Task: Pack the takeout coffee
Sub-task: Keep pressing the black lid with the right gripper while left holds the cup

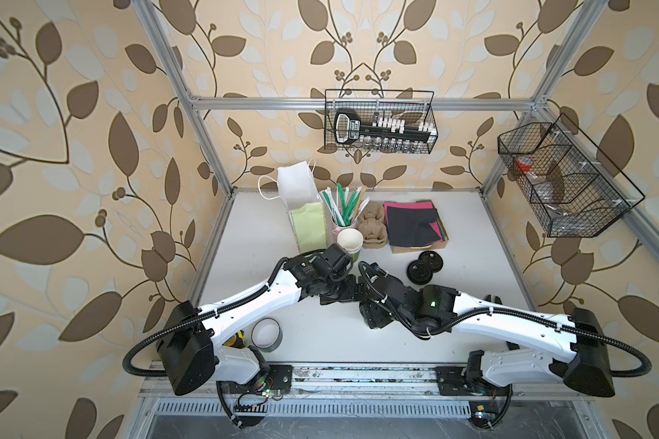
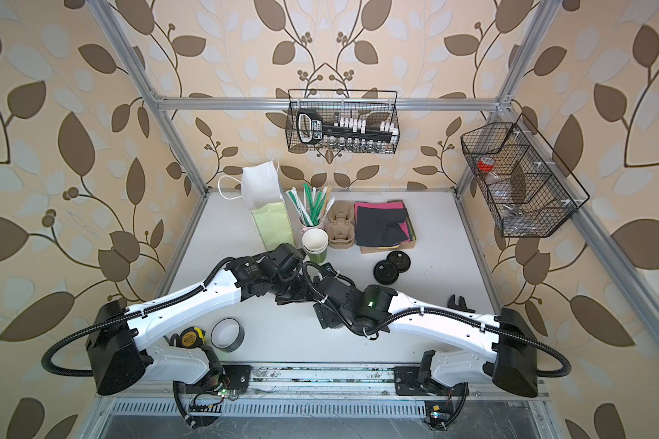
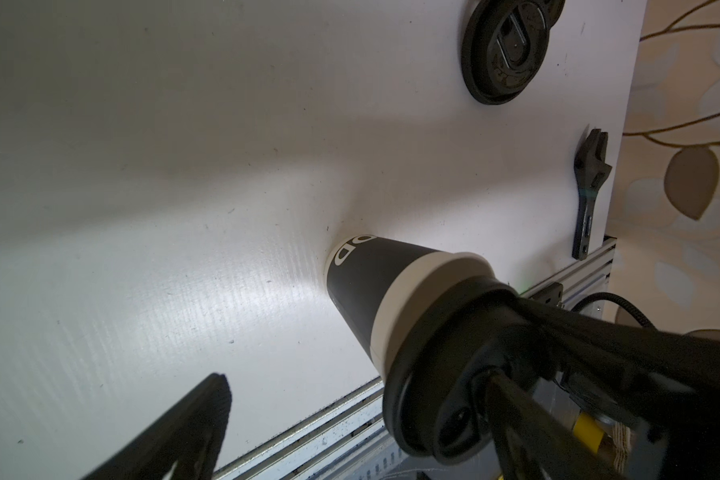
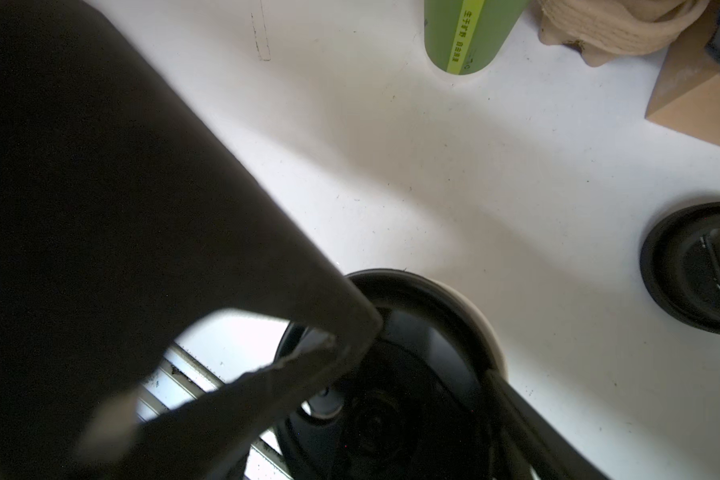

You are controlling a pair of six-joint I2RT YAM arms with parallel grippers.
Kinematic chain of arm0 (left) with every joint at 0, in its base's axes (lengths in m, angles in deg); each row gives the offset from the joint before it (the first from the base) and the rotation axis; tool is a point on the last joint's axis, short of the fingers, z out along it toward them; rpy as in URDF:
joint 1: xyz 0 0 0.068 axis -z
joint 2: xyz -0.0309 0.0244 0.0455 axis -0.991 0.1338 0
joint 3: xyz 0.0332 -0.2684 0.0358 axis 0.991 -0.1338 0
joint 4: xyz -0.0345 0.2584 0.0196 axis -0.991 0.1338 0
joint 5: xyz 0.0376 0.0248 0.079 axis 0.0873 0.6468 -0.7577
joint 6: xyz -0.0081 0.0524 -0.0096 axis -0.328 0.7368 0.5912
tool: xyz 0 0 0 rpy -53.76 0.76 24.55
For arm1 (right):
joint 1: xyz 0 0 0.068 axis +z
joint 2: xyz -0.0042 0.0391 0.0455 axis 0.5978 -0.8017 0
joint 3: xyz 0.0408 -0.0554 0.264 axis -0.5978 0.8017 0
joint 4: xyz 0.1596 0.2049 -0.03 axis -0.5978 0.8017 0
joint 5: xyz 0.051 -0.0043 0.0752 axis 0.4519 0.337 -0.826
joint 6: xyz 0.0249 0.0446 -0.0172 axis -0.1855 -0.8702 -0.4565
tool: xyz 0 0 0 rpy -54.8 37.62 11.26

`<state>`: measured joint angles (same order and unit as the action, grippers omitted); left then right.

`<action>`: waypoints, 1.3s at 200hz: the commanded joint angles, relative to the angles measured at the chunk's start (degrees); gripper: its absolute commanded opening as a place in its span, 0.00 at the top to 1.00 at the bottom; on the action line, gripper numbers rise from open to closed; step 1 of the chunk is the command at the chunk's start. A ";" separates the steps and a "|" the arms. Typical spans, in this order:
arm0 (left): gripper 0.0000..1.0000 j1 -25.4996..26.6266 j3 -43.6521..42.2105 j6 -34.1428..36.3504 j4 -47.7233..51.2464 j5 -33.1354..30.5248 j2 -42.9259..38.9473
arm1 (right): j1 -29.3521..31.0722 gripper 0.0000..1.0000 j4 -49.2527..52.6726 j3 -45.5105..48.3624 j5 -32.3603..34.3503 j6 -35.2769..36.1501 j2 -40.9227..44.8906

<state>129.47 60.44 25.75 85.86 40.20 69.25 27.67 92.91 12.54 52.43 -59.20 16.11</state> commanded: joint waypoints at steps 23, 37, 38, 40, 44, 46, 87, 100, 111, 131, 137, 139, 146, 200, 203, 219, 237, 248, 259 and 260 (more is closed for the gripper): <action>0.05 0.92 -0.95 3.62 -0.57 6.25 1.81 | -0.58 0.16 -3.28 0.17 2.69 -0.71 0.25; 0.06 0.92 -1.01 3.96 -0.46 5.88 2.11 | -0.64 0.16 -3.28 0.17 2.88 -0.54 0.24; 0.06 0.92 -0.96 3.97 -0.43 5.88 2.13 | -0.65 0.16 -3.28 0.22 2.85 -0.50 0.24; 0.06 0.92 -0.94 4.00 -0.40 5.87 2.17 | -0.68 0.16 -3.28 0.25 2.85 -0.47 0.13; 0.06 0.92 -0.91 4.14 -0.39 5.84 2.28 | -0.75 0.16 -3.33 0.28 2.83 -0.41 0.15; 0.07 0.92 -0.91 4.19 -0.39 5.82 2.34 | -0.81 0.16 -3.36 0.26 2.89 -0.45 0.10; 0.09 0.92 -1.85 4.59 -0.74 6.00 2.78 | -1.07 0.16 -3.72 0.69 2.79 -0.24 -0.28; 0.10 0.94 -2.20 4.75 -0.83 6.20 2.98 | -1.49 0.16 -4.06 1.00 2.61 -0.15 -0.13; 0.11 0.92 -2.38 4.77 -0.83 6.24 3.20 | -1.58 0.16 -4.55 1.34 2.35 -0.04 -0.19; 0.11 0.92 -2.42 4.94 -0.92 6.49 3.90 | -1.63 0.15 -4.84 1.46 2.25 -0.06 -0.37; 0.11 0.92 -2.42 5.07 -0.84 6.40 4.13 | -1.62 0.15 -4.94 1.45 2.28 0.03 -0.36; 0.12 0.92 -2.41 5.04 -0.77 6.40 4.21 | -1.58 0.15 -4.95 1.44 2.29 0.04 -0.44; 0.12 0.96 -2.34 5.11 -0.65 6.16 4.39 | -1.57 0.15 -5.02 1.50 2.29 0.07 -0.47; 0.12 0.93 -2.23 5.30 -0.05 4.64 5.14 | -1.63 0.14 -5.13 1.18 2.45 0.68 0.87; 0.12 0.92 -2.23 5.31 -0.04 4.56 5.14 | -1.63 0.14 -5.06 1.10 2.53 0.69 1.00; 0.12 0.94 -2.14 5.30 -0.13 4.47 5.14 | -1.72 0.14 -4.61 0.81 2.91 1.07 1.71; 0.12 0.93 -2.20 5.28 -0.04 4.32 7.05 | -1.78 0.13 -3.91 0.40 3.25 1.30 2.17; 0.12 0.92 -2.44 5.31 -0.13 4.16 7.03 | -1.80 0.13 -3.81 0.26 3.36 1.38 2.52; 0.12 0.96 -2.61 5.37 -0.13 4.06 7.16 | -1.75 0.13 -3.72 0.33 3.42 1.46 2.91; 0.12 0.99 -2.64 5.38 -0.13 4.04 7.16 | -1.77 0.13 -3.77 0.34 3.43 1.47 2.93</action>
<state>129.47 59.11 28.28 80.29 43.67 74.37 26.90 92.80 13.77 52.15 -57.50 17.44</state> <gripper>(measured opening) 0.883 0.871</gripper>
